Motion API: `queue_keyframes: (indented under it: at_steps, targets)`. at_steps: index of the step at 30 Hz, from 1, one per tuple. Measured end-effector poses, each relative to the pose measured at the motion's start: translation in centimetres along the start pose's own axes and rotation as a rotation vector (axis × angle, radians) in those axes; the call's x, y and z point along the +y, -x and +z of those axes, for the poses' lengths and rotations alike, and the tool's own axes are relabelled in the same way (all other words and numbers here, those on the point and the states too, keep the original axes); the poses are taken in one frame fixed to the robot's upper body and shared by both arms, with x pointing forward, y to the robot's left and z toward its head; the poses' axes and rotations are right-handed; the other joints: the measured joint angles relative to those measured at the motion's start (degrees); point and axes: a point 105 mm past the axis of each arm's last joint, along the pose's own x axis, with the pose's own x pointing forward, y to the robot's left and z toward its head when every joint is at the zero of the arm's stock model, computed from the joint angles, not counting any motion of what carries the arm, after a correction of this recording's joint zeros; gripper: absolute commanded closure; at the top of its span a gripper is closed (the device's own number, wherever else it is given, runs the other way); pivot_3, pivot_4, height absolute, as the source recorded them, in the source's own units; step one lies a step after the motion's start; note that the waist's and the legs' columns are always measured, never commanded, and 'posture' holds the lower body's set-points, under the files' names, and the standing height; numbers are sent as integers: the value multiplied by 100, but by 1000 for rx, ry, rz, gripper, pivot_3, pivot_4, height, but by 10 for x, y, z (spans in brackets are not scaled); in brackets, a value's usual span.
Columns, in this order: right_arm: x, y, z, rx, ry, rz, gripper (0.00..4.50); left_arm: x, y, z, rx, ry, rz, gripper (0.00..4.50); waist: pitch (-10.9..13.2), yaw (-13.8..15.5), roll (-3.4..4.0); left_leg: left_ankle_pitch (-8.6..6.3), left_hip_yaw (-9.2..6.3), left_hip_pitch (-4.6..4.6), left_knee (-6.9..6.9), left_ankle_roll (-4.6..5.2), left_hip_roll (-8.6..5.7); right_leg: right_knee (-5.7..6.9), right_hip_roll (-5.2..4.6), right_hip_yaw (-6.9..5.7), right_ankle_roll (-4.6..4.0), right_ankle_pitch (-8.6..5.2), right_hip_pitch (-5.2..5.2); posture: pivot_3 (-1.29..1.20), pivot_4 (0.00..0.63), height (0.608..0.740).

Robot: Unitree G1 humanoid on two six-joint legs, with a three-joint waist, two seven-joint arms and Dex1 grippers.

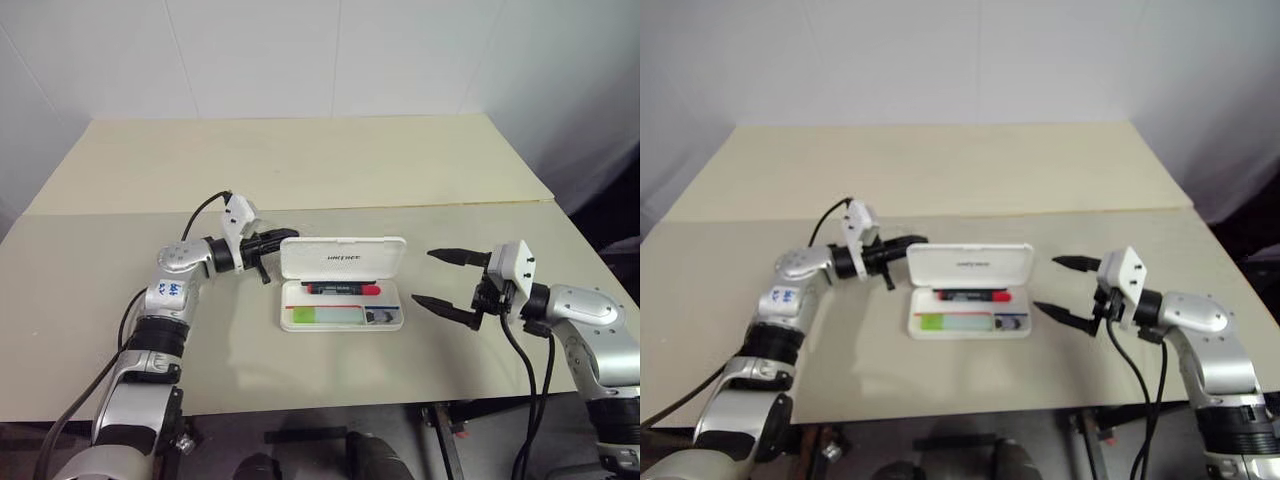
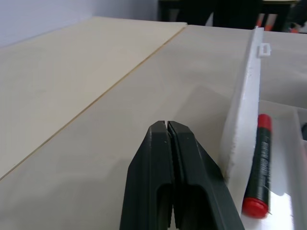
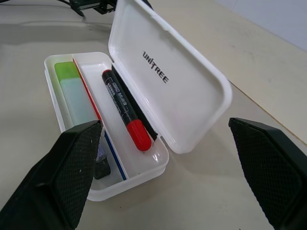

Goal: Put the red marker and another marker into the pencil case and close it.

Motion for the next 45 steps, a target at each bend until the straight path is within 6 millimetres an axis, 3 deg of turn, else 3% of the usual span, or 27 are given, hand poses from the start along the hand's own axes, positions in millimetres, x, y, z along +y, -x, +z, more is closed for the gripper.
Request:
queue_keyframes:
  at_steps: [8, 17, 35, 40, 45]
  targets:
    - [3, 1, -3, 7, -15, -5, 0, -40, 13, -6, 61, -86, -220, 4452, 0, 15, 0, 0, 0, 1, 3, 0, 0, 2, 0, 2, 0, 0, 1, 0, 150, 740]
    - [8, 1, -4, 13, -24, -10, 0, -70, 3, -21, 192, -147, -362, 4452, 0, 12, 0, 0, 0, 1, 3, 1, -1, 2, 0, 3, 0, 0, 0, 0, 150, 740]
    - [8, -6, 2, -23, -28, -32, 0, -79, -5, -26, 349, -126, -339, 4452, -2, 12, 0, 3, 0, 11, 4, 3, -2, 11, 0, 7, 0, 0, 5, 0, 150, 740]
    - [8, -9, 3, -36, -35, -29, 0, -80, -11, -25, 335, -95, -323, 4452, -4, 15, 0, 4, -1, 13, 4, 4, -2, 11, 0, 7, 0, 0, 7, 0, 150, 740]
    - [9, -10, 1, -39, -42, -27, 0, -79, -4, -24, 311, -42, -309, 4452, -4, -13, 0, 4, -1, 11, 4, 4, -1, 11, 0, 7, -1, 0, 6, 0, 150, 740]
